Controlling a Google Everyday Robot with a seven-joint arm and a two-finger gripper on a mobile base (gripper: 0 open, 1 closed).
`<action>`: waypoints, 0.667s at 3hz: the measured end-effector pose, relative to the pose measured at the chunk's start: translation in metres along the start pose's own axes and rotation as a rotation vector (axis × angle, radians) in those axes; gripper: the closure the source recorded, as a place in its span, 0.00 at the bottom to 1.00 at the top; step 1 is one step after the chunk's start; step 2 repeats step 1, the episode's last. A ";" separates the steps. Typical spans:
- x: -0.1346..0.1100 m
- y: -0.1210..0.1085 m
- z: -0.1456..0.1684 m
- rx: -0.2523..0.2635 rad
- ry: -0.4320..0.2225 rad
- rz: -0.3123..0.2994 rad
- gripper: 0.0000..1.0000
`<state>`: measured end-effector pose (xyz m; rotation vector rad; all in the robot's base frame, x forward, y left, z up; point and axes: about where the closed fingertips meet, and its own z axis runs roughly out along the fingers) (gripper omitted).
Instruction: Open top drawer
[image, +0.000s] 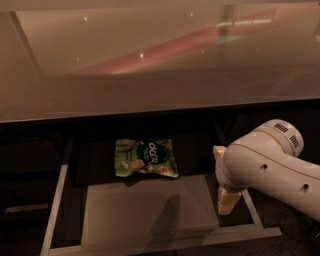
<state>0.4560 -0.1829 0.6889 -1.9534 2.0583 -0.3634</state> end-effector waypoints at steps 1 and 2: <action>0.000 0.000 0.000 0.000 0.000 0.000 0.00; 0.000 0.000 0.000 0.000 0.000 0.000 0.00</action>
Offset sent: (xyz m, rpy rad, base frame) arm 0.0000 0.0000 0.0000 0.0000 0.0000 0.0000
